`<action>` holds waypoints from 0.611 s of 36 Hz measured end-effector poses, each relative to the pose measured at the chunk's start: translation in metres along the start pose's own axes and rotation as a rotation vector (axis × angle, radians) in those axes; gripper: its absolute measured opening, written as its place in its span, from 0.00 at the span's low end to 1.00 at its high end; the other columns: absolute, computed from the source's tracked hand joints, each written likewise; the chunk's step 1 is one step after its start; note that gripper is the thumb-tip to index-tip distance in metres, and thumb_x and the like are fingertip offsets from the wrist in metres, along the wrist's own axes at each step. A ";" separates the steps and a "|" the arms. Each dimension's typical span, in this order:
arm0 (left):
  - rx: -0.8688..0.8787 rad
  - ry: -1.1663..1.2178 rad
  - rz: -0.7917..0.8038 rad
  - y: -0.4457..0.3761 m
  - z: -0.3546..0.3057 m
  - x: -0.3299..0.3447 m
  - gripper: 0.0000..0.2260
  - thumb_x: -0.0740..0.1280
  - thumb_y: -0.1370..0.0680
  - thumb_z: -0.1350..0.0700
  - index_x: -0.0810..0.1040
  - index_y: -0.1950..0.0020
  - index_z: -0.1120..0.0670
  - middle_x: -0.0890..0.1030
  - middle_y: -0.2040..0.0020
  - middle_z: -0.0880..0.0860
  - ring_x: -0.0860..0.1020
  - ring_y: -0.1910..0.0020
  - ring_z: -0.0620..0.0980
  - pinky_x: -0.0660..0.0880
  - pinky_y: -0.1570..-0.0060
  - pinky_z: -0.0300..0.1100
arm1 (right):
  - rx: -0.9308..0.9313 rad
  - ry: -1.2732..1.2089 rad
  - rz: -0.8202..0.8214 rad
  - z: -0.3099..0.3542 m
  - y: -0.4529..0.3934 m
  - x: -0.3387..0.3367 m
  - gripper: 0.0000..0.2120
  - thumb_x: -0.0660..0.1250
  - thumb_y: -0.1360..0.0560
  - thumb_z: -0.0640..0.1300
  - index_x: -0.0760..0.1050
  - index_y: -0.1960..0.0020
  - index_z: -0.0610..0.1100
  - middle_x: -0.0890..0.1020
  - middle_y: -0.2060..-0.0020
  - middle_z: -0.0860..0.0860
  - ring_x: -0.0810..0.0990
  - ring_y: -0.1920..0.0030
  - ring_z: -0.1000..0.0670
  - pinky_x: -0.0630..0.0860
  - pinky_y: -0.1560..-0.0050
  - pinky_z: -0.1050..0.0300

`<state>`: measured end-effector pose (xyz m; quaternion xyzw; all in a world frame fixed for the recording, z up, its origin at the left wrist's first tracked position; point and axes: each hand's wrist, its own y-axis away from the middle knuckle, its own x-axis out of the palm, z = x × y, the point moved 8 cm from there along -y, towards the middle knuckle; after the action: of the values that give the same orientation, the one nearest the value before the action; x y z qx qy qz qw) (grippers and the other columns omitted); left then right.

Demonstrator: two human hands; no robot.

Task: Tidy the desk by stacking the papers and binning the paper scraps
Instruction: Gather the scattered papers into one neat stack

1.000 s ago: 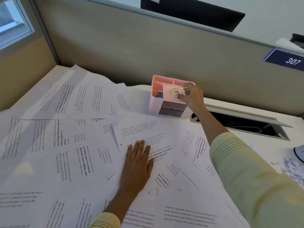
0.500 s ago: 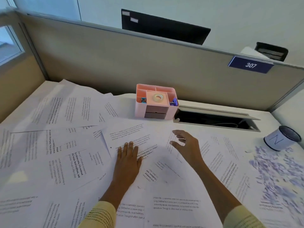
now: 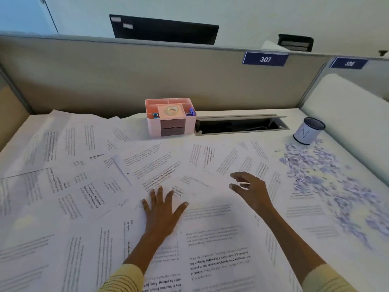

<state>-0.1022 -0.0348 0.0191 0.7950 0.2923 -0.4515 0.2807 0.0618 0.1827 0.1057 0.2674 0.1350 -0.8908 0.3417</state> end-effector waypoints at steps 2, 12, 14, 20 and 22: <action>0.015 -0.012 0.013 0.014 -0.005 0.004 0.61 0.24 0.47 0.20 0.55 0.23 0.48 0.46 0.21 0.54 0.39 0.23 0.56 0.35 0.29 0.61 | 0.023 -0.003 -0.013 -0.006 0.017 -0.008 0.13 0.74 0.30 0.41 0.80 0.46 0.47 0.82 0.50 0.55 0.80 0.50 0.55 0.73 0.52 0.74; -0.038 0.009 -0.155 0.074 -0.015 -0.009 0.36 0.60 0.26 0.33 0.62 0.25 0.53 0.64 0.28 0.54 0.62 0.30 0.54 0.56 0.33 0.54 | 0.173 0.045 -0.092 -0.045 0.094 -0.036 0.12 0.74 0.30 0.41 0.78 0.47 0.48 0.81 0.49 0.51 0.79 0.50 0.51 0.73 0.52 0.64; -0.074 0.021 -0.143 0.082 -0.014 -0.006 0.36 0.61 0.25 0.34 0.60 0.24 0.55 0.64 0.29 0.55 0.63 0.31 0.55 0.59 0.33 0.52 | 0.194 0.092 -0.108 -0.056 0.107 -0.036 0.13 0.74 0.30 0.43 0.78 0.46 0.48 0.80 0.47 0.49 0.78 0.51 0.51 0.73 0.52 0.61; -0.164 0.082 -0.117 0.095 -0.018 0.005 0.36 0.62 0.26 0.35 0.60 0.24 0.53 0.64 0.29 0.55 0.63 0.30 0.54 0.59 0.33 0.52 | 0.234 0.365 -0.109 -0.073 0.121 -0.047 0.26 0.77 0.34 0.55 0.77 0.40 0.48 0.76 0.41 0.46 0.71 0.39 0.43 0.70 0.41 0.51; -0.170 0.087 -0.124 0.100 -0.022 0.006 0.36 0.64 0.27 0.35 0.60 0.24 0.52 0.64 0.30 0.54 0.63 0.31 0.54 0.58 0.35 0.53 | 0.260 0.436 -0.112 -0.078 0.121 -0.057 0.31 0.75 0.35 0.59 0.74 0.36 0.47 0.74 0.38 0.44 0.69 0.36 0.41 0.69 0.38 0.47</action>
<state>-0.0157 -0.0844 0.0415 0.7676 0.3902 -0.4064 0.3056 0.2098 0.1581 0.0671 0.4868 0.1041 -0.8396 0.2175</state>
